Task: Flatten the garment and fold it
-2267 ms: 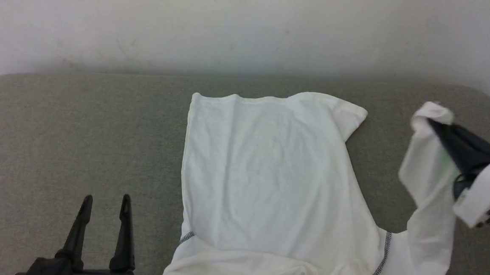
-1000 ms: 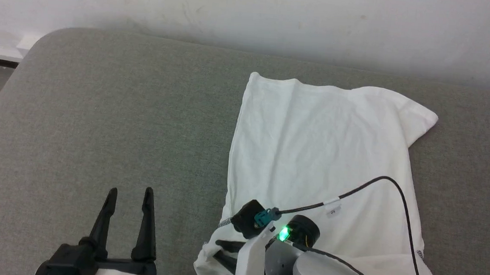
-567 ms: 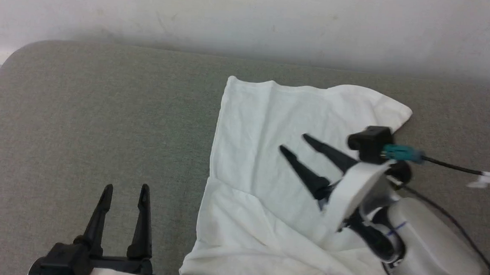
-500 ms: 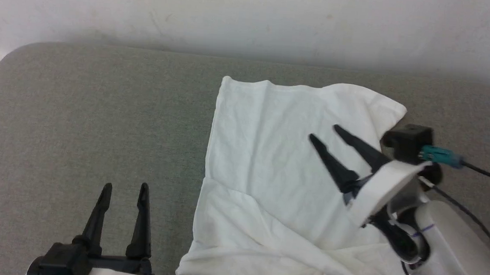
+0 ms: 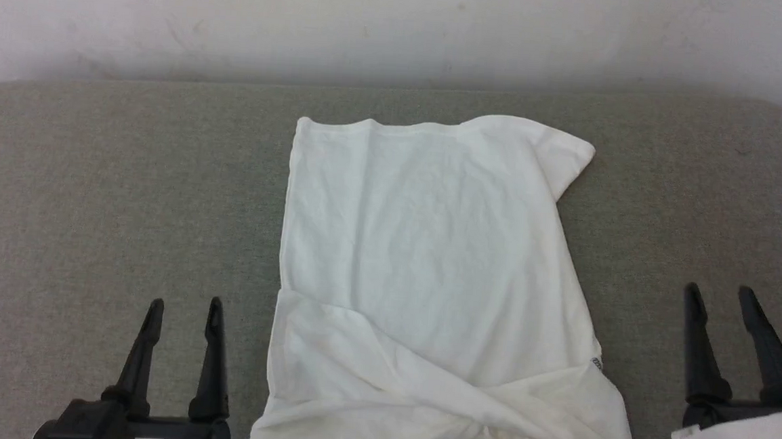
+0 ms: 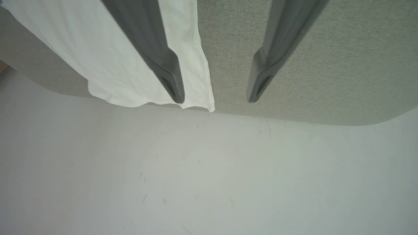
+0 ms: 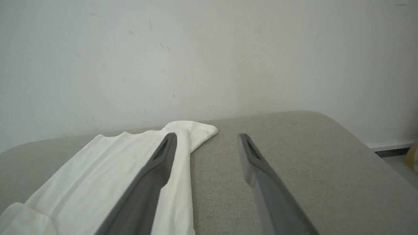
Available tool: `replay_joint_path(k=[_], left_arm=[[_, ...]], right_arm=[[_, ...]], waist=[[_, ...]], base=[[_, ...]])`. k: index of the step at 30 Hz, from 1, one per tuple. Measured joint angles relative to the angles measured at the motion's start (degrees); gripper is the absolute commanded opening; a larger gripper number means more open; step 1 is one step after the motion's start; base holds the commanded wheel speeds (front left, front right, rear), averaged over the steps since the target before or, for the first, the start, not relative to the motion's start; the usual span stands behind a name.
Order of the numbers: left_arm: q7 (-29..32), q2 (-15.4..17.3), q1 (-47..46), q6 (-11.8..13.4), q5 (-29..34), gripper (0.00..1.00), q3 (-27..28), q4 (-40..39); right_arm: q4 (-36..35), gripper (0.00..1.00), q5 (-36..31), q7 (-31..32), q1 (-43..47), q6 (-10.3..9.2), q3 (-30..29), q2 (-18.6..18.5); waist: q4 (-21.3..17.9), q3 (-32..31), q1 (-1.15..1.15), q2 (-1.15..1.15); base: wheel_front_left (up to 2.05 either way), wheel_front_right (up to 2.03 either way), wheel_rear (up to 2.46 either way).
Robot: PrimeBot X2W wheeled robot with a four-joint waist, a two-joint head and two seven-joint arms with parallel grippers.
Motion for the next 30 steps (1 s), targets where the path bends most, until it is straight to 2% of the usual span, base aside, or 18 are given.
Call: replay_joint_path(k=[4,10,14,17,23,30], left_arm=[[-0.59,-0.03,1.37,0.02,0.09,1.0,-0.11,0.49],[-0.65,0.26,1.57,0.0,0.69,1.0,-0.37,0.96],[1.33,2.48,-1.8,-0.91,1.38,1.0,-0.56,0.15],[4.71,4.78,-7.9,-2.15,1.53,1.0,-0.26,-0.74],[14.66,10.17,-25.4,-6.66,0.64,1.0,-0.14,-0.6],[26.86,15.5,-48.09,-10.44,-1.11,1.0,-2.71,6.31]], right_arm=[[0.98,1.0,-3.36,-3.45,4.17,-0.01,-2.5,0.81],[2.44,1.0,-2.91,-6.05,4.59,-0.01,-0.42,0.97],[1.52,1.0,-3.5,-6.43,3.47,-0.01,-0.27,1.0],[-0.36,1.0,-3.54,-6.65,1.94,-0.01,-0.22,0.99],[-4.12,1.0,-4.1,-6.9,-0.43,-0.01,0.76,1.01],[-5.99,1.0,-4.53,-6.82,-4.72,-0.01,2.38,1.01]], waist=[[-0.9,-0.34,0.0,0.0],[-1.58,-0.78,-0.01,0.0],[-1.77,0.39,0.0,0.0],[-1.8,2.03,0.0,0.0],[-1.96,6.79,0.01,0.0],[-2.15,14.0,0.02,0.0]], base=[[0.0,0.0,0.0],[0.0,0.0,0.0],[0.0,0.0,0.0],[0.0,0.0,0.0],[0.0,0.0,0.0],[0.0,0.0,0.0]])
